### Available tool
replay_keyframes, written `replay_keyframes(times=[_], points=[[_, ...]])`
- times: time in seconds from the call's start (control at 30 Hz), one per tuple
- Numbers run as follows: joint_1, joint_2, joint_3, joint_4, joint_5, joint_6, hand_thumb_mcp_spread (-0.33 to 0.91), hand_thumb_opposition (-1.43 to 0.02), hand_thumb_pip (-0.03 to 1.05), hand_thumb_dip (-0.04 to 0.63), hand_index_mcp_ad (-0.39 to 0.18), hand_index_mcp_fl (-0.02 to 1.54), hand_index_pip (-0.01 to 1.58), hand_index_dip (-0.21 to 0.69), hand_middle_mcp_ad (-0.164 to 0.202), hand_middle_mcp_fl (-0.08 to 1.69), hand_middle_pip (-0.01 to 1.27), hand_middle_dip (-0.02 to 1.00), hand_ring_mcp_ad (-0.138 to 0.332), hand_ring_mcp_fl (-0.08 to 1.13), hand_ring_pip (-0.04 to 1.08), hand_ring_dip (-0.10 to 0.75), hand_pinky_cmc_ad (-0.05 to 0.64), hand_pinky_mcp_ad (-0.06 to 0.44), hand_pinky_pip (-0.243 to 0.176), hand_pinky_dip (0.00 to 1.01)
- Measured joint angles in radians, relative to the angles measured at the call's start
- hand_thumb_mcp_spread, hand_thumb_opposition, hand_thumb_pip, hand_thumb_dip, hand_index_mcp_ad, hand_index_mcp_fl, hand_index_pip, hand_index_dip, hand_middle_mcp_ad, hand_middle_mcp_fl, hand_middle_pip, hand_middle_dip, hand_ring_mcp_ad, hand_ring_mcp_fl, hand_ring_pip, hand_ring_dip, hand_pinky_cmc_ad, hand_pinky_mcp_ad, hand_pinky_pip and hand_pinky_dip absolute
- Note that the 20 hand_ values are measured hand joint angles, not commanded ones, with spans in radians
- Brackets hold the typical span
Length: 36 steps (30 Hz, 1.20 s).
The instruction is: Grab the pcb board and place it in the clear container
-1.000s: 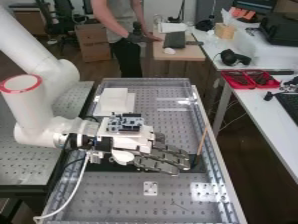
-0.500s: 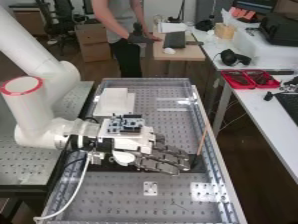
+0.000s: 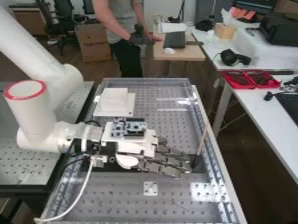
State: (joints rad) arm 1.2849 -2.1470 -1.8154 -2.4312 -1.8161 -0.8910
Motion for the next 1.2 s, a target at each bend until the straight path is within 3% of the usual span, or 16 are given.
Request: replay_keyframes(times=[0.2, 0.47, 0.83, 1.2], points=[[-0.005, -0.01, 0.012, -0.007, -0.008, 0.0, 0.66, -0.87, 0.4, 0.253, -0.166, 0.19, 1.56, 0.23, 0.04, 0.12, 0.14, 0.19, 0.138, 0.08, 0.1, 0.082, 0.346, 0.115, -0.045, 0.2], [-0.006, -0.016, 0.019, -0.012, -0.015, 0.001, 0.71, -0.87, 0.44, 0.269, -0.229, 0.3, 1.56, 0.23, 0.044, 0.12, 0.14, 0.19, 0.138, 0.08, 0.1, 0.087, 0.346, 0.113, -0.045, 0.19], [-0.007, -0.019, 0.025, -0.014, -0.018, 0.007, 0.72, -0.88, 0.47, 0.265, -0.234, 0.39, 1.54, 0.216, 0.04, 0.13, 0.14, 0.19, 0.138, 0.08, 0.1, 0.087, 0.346, 0.113, -0.045, 0.19], [-0.004, 0.046, 0.001, 0.009, -0.021, 0.045, 0.77, -0.88, 0.43, 0.265, -0.234, 0.43, 1.52, 0.202, 0.044, 0.14, 0.14, 0.19, 0.138, 0.08, 0.1, 0.087, 0.346, 0.113, -0.045, 0.19]])
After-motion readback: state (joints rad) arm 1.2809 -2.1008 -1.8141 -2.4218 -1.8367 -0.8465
